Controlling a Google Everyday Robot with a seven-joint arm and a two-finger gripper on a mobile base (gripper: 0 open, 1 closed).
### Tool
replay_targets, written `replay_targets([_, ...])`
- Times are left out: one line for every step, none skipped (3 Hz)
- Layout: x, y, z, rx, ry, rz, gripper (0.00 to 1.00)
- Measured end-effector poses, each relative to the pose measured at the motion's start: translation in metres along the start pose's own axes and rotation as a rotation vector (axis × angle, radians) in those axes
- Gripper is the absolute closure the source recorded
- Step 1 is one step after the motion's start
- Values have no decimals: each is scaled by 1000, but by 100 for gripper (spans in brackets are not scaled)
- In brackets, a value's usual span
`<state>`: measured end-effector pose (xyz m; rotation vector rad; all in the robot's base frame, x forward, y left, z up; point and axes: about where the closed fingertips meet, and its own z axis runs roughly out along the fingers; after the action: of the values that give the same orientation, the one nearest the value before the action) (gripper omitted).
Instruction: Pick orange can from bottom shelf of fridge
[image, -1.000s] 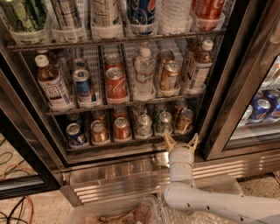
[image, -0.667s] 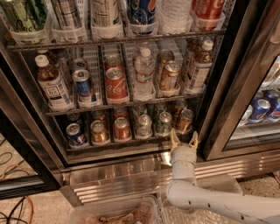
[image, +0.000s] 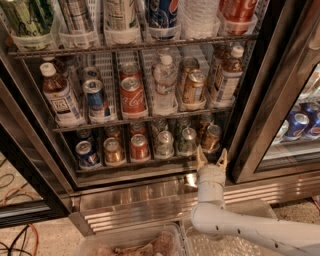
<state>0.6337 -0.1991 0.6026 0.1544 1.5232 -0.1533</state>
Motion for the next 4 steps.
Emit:
replay_targets([-6, 2, 5, -7, -14, -10, 36])
replay_targets([-12, 8, 11, -24, -21, -27, 38])
replay_targets([-13, 14, 16, -41, -16, -31, 39])
replay_targets([-13, 14, 21, -47, -10, -29, 39])
